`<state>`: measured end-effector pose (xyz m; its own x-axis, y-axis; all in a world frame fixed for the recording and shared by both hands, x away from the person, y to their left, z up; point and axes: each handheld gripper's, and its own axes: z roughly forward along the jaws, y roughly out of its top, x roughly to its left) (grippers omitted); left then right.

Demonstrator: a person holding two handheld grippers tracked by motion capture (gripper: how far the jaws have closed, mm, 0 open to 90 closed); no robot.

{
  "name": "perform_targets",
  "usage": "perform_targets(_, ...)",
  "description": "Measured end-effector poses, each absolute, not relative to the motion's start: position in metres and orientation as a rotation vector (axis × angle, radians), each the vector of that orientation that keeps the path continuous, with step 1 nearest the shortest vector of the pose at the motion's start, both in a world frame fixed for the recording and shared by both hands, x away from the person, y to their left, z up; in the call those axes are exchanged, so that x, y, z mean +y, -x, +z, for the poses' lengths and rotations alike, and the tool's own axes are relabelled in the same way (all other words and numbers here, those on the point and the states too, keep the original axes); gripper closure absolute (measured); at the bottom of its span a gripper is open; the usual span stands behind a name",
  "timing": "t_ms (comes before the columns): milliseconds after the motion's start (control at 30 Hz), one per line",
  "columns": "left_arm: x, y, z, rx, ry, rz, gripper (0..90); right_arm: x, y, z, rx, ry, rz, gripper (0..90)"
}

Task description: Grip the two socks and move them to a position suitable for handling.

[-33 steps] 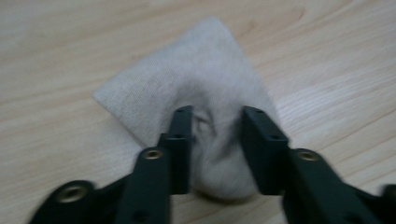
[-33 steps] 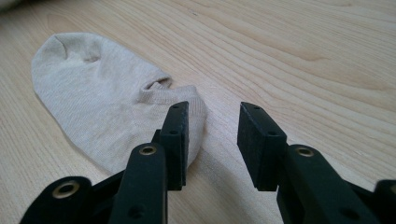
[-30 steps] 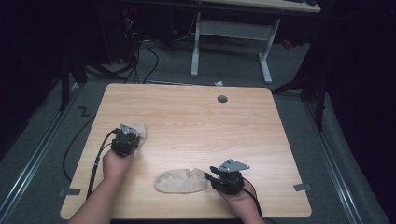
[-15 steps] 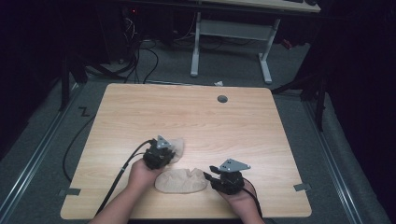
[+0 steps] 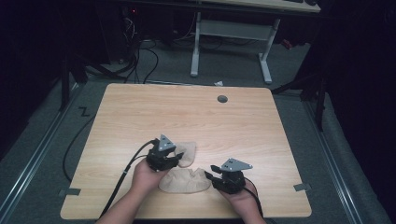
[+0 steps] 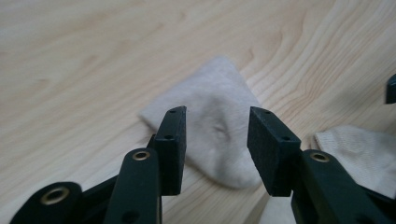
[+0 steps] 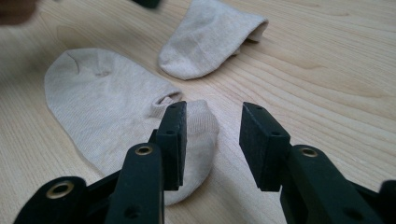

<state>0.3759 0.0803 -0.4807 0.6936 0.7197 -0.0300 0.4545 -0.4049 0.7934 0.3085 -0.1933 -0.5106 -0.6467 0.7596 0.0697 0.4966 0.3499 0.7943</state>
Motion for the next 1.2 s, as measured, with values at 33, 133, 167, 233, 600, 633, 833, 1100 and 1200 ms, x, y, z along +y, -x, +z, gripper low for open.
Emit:
perform_targets(33,0.087,-0.373,-0.477,0.904,-2.056,0.413,56.8,-0.193,-0.309,-0.511,2.307,-1.116,1.191,61.7)
perform_targets(133,0.12,-0.357,-0.471,0.94,-2.049,0.445,53.9,-0.191,-0.309,-0.511,2.313,-1.108,1.188,61.3)
perform_targets(167,0.129,-0.352,-0.471,0.955,-2.043,0.447,53.2,-0.191,-0.309,-0.511,2.313,-1.1,1.183,61.2)
perform_targets(233,0.146,-0.344,-0.474,0.986,-2.022,0.44,52.0,-0.189,-0.309,-0.51,2.32,-1.089,1.181,61.3)
perform_targets(600,0.194,-0.345,-0.487,1.09,-1.935,0.475,50.0,-0.169,-0.311,-0.509,2.358,-1.042,1.125,60.7)
perform_targets(633,0.195,-0.345,-0.486,1.091,-1.923,0.467,50.0,-0.165,-0.312,-0.508,2.372,-1.037,1.118,60.4)
perform_targets(833,0.194,-0.343,-0.485,1.061,-1.935,0.476,50.0,-0.134,-0.328,-0.5,2.395,-0.989,1.062,59.7)
perform_targets(1100,0.196,-0.34,-0.483,1.057,-1.916,0.461,50.0,-0.099,-0.358,-0.511,2.468,-0.963,0.923,60.9)
perform_targets(1200,0.196,-0.341,-0.484,1.06,-1.92,0.459,50.0,-0.095,-0.366,-0.515,2.479,-0.971,0.889,60.9)
